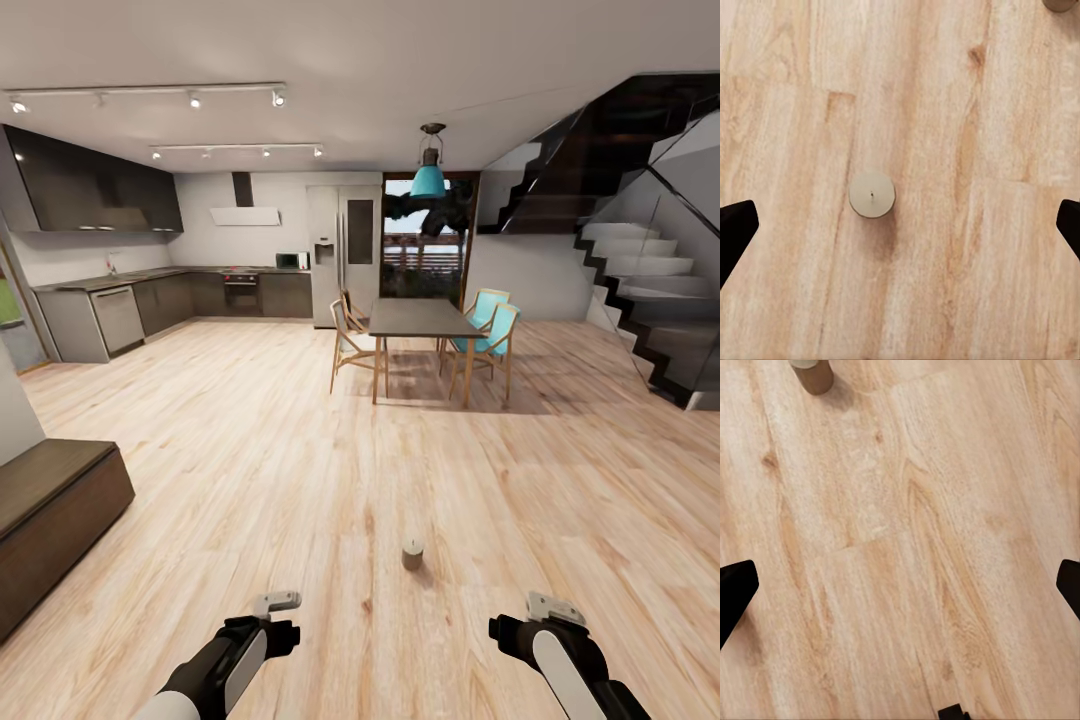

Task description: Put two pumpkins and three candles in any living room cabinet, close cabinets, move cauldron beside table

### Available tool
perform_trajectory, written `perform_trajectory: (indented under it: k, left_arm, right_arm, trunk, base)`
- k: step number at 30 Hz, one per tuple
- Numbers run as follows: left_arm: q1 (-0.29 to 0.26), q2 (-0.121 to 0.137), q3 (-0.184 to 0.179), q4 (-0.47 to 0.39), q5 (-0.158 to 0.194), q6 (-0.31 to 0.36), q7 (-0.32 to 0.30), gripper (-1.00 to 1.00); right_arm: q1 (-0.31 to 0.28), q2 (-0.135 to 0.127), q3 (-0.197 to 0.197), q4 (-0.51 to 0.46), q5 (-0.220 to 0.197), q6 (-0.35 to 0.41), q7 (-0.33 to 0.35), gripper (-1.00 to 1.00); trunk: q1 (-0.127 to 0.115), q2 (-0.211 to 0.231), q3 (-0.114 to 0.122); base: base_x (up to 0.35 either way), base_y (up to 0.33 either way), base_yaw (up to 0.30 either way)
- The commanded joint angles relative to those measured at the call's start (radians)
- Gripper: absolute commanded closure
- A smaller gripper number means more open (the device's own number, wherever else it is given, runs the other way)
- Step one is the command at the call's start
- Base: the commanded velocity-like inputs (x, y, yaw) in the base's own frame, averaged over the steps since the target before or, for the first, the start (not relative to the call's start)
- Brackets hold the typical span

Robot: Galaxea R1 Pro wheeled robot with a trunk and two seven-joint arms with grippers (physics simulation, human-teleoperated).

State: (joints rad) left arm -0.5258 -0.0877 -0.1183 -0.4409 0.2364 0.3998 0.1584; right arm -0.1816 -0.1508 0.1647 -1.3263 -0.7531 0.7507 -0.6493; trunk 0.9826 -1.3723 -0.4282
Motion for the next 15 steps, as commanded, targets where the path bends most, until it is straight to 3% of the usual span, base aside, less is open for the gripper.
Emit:
perform_trajectory:
  k: [1, 15]
  left_arm:
    - [0.0, 0.0, -0.007, -0.002, 0.011, 0.006, 0.01, -1.0]
    - [0.0, -0.001, -0.007, -0.005, 0.012, 0.016, 0.011, -1.0]
  right_arm:
    - [-0.001, -0.001, 0.003, -0.001, -0.009, 0.001, -0.01, -1.0]
    - [-0.001, -0.001, 0.003, -0.001, -0.009, 0.001, -0.01, -1.0]
  trunk:
    - [0.0, -0.001, -0.001]
    - [0.0, -0.001, -0.001]
  base:
    - [0.087, 0.0, 0.0]
    - [0.016, -0.081, 0.0]
